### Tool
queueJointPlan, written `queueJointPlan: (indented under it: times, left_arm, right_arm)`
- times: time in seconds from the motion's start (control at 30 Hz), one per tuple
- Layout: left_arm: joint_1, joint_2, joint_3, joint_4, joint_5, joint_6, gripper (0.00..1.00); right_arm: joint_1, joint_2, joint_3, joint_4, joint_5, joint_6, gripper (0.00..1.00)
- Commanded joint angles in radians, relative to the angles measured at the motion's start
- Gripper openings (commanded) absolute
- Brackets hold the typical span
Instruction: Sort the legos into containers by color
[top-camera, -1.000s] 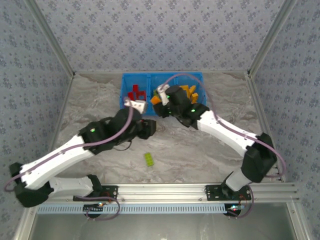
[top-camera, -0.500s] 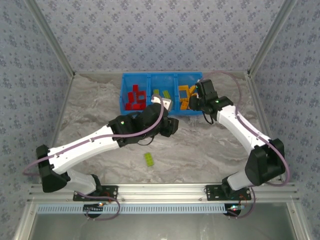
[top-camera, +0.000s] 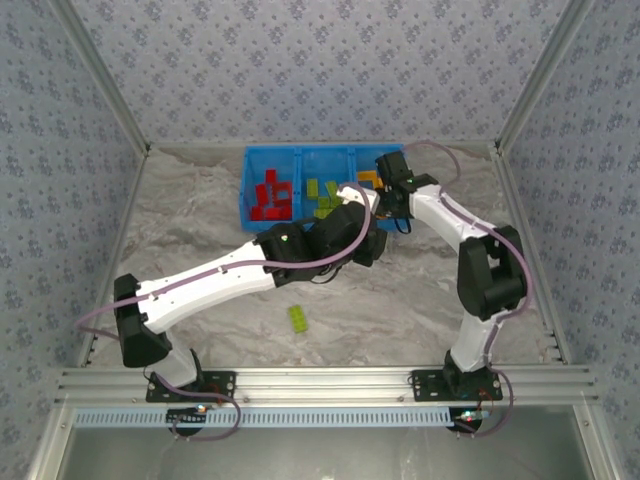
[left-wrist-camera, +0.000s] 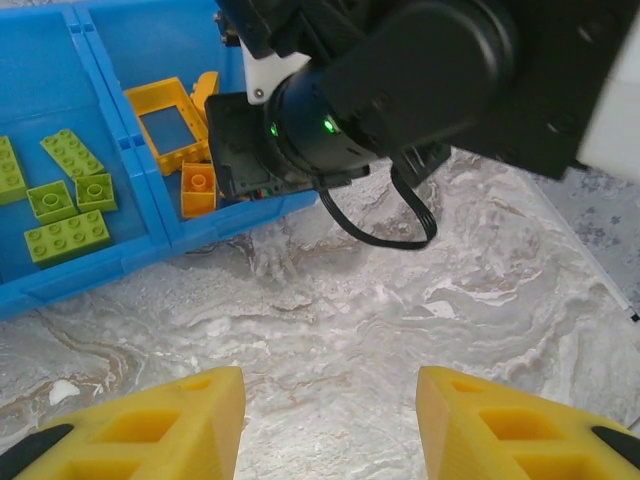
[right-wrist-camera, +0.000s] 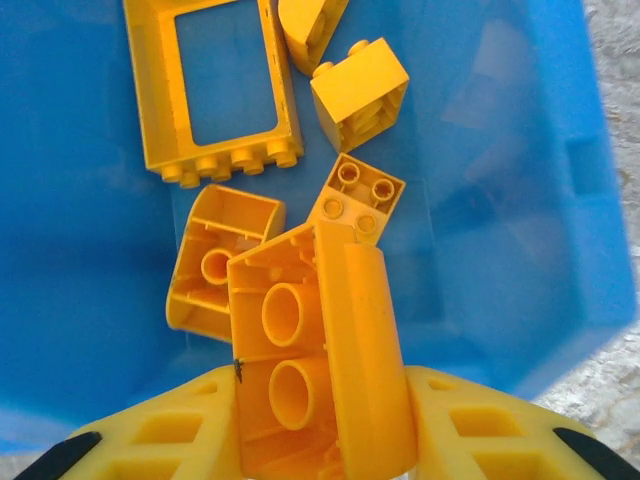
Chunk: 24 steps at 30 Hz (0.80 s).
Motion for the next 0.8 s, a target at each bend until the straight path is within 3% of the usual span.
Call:
queueJointPlan:
  times: [0.0,0.27,0.43,0.6,0.77]
  left_arm:
    - [-0.008,0.010,0.044,-0.024,-0.027,0.020,0.49]
    - [-0.008,0.007,0.042,-0.033,-0.033,0.020,0.49]
    - [-0.009,0.008,0.037,-0.043,-0.031,0.014,0.49]
    - [-0.018,-0.006,0.011,-0.088,-0.048,-0.021,0.49]
    - [-0.040,-0.051,-0.053,-0.158,-0.086,-0.124,0.49]
  right_arm:
    - [-0.009,0.075,0.087,-0.070,0.006,0.047,0.39]
    - [-0.014,0.194,0.167,-0.107,-0.007,0.070,0.43]
    - [-0.013,0.201,0.170,-0.093,-0.036,0.065,0.55]
    - [-0.008,0.142,0.157,-0.091,-0.027,0.053,0.63]
    - [0.002,-0.014,0.114,-0.093,0.008,0.041,0.69]
